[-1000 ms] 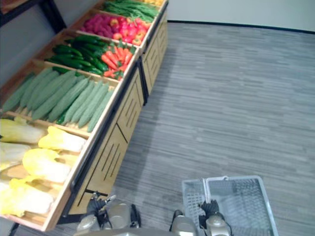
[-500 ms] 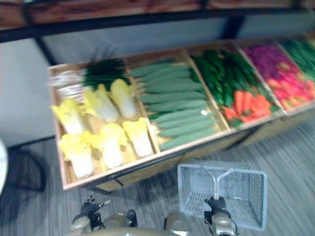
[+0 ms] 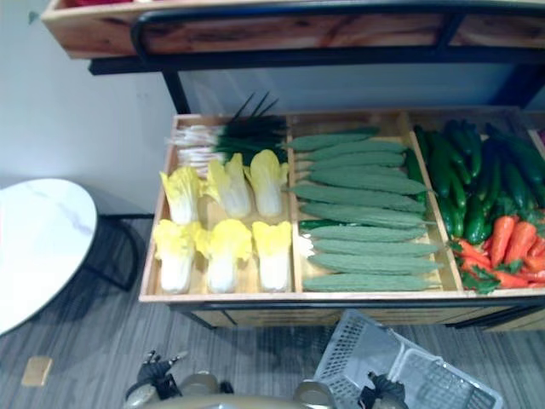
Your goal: Pick vegetable in the basket
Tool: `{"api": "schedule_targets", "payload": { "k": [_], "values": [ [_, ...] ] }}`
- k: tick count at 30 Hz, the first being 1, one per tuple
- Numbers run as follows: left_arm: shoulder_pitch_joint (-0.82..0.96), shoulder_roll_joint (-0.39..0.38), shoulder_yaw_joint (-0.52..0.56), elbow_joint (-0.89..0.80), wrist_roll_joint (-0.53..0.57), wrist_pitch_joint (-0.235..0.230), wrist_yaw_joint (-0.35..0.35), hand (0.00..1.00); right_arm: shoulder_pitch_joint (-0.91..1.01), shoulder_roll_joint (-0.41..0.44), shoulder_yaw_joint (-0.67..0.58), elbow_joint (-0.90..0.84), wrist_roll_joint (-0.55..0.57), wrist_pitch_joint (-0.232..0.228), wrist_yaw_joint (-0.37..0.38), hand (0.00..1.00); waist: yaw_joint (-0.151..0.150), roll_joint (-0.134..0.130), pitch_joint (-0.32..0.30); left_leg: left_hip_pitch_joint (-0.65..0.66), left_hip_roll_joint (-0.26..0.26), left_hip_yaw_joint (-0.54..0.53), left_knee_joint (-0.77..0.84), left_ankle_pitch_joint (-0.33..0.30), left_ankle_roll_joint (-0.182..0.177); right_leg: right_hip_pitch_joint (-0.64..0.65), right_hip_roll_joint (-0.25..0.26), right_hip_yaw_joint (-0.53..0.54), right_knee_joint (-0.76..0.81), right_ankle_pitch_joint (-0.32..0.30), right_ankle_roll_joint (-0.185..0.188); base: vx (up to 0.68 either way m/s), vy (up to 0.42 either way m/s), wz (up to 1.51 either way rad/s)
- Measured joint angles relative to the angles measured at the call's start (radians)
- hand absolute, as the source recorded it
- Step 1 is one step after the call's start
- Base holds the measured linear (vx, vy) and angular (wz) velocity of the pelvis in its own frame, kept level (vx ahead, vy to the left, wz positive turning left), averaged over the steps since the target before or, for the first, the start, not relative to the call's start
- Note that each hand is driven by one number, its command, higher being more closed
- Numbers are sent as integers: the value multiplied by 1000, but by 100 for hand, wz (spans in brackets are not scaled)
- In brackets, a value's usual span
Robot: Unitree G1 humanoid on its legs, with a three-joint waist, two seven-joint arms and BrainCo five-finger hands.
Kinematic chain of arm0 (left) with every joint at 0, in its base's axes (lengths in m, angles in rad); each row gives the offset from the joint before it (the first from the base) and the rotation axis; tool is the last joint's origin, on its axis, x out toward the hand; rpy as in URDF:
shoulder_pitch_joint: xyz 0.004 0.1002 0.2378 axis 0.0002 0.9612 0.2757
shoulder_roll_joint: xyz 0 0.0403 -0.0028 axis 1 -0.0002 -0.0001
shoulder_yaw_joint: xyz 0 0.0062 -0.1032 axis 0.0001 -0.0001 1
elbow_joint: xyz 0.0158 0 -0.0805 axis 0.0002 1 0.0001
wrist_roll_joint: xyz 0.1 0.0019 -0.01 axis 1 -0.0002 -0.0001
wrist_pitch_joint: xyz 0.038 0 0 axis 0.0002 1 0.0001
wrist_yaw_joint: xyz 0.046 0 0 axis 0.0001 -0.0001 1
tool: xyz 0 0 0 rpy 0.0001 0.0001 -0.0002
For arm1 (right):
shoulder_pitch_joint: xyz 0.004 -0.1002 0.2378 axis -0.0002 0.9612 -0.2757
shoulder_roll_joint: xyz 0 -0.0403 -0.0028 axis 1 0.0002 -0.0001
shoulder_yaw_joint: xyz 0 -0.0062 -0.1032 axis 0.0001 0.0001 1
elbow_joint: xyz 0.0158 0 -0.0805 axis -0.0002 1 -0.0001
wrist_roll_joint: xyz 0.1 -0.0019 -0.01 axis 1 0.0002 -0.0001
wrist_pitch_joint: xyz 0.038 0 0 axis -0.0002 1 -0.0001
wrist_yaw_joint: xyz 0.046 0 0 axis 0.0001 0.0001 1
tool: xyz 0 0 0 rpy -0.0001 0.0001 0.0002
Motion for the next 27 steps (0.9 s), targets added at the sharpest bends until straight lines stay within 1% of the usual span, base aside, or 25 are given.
{"api": "schedule_targets", "payload": {
  "k": [1,2,3,4,5,6,7,8,9,11,12,14,16,18,20,21,23,26,27],
  "values": [
    [-11,12,-10,-23,0,-3,0,0,5,8,1,-3,0,-2,0,100,0,-4,-1,1,-5,-5,-22,13,5,-1,-1,-1,-8,9,5,-59,121,51],
    [-44,31,-17,-67,-10,-9,4,0,6,19,21,-5,0,-2,-2,100,2,-14,3,8,-12,-14,-56,39,10,-3,-1,2,-13,24,9,-50,74,23],
    [-64,36,-19,-84,-20,-13,13,0,5,20,37,-9,0,-2,-2,100,4,-17,8,15,-15,-21,-75,52,12,-3,-1,3,-12,29,9,-104,75,23],
    [-112,37,-21,-97,-52,-31,36,0,5,21,71,-21,-1,-2,-5,100,3,-17,17,23,-17,-28,-112,79,17,-13,0,7,2,34,9,-135,45,21],
    [-168,37,-28,-115,-79,-49,86,0,-1,21,100,-33,-2,-2,-12,100,5,-17,27,10,-16,-35,-117,90,24,-39,3,34,30,37,7,-122,30,20],
    [-192,39,-33,-123,-90,-58,110,0,-2,21,113,-45,-2,-3,-15,100,8,-14,34,-3,-14,-42,-117,93,27,-48,7,51,37,40,3,-167,28,25],
    [-236,32,-36,-136,-118,-86,175,0,-3,21,137,-55,-11,-9,-26,100,5,-11,35,-36,-11,-52,-117,98,29,-69,11,70,30,53,4,-158,18,23],
    [-266,16,-30,-175,-142,-95,220,0,-8,18,154,-59,-22,-12,-34,100,5,-11,36,-51,-4,-50,-120,99,29,-80,19,66,9,72,-1,-161,17,14],
    [-271,8,-30,-205,-177,-111,250,0,-11,16,163,-59,-33,-12,-40,100,7,-14,38,-57,0,-45,-119,101,28,-81,25,68,-10,82,-4,-74,-6,-18],
    [-270,-8,-12,-330,-264,-156,347,0,-20,10,202,-57,-87,-10,-52,100,14,-29,39,-47,2,-7,-122,104,22,-58,33,89,-78,93,-9,-64,-14,-45],
    [-271,-8,-8,-360,-277,-160,363,0,-21,9,207,-59,-97,-10,-55,100,14,-29,39,-44,2,3,-122,107,18,-54,34,91,-92,94,-6,-70,-19,-49],
    [-282,0,-1,-470,-269,-171,411,0,-23,-13,232,-60,-103,-8,-62,100,11,-12,37,-35,9,41,-122,108,13,-50,45,125,-128,120,-8,-65,-10,-49],
    [-295,14,-3,-517,-200,-172,420,0,-23,-25,245,-60,-103,-5,-63,100,11,-6,34,-22,12,60,-122,108,13,-42,49,141,-145,125,-10,-20,-8,-35],
    [-318,43,-41,-570,-77,-170,434,0,-15,-28,269,-63,-103,0,-62,100,4,0,32,3,17,71,-122,106,11,-15,54,141,-160,127,-10,10,-26,-16],
    [-342,51,-69,-590,10,-168,437,0,-12,-28,283,-63,-105,0,-62,100,2,2,31,18,20,77,-122,104,7,1,58,144,-169,129,-12,28,-28,-11],
    [-351,55,-91,-593,58,-163,435,0,-12,-31,292,-63,-115,0,-61,100,1,5,28,24,20,83,-122,102,4,4,61,148,-171,130,-14,33,-17,-13],
    [-360,63,-129,-593,119,-147,428,0,-13,-35,304,-64,-132,-1,-61,100,-2,10,24,24,21,85,-122,100,2,4,64,150,-176,131,-14,32,-11,-7],
    [-361,90,-197,-593,246,-122,369,0,-17,-50,317,-64,-143,-2,-54,100,-13,11,23,32,25,89,-118,98,-1,13,68,150,-182,131,-14,35,-20,-2],
    [-361,94,-209,-593,265,-118,359,0,-17,-53,318,-64,-146,-2,-53,100,-15,11,23,35,25,90,-118,97,-3,19,69,150,-186,131,-14,45,-30,-4]
  ]
}}
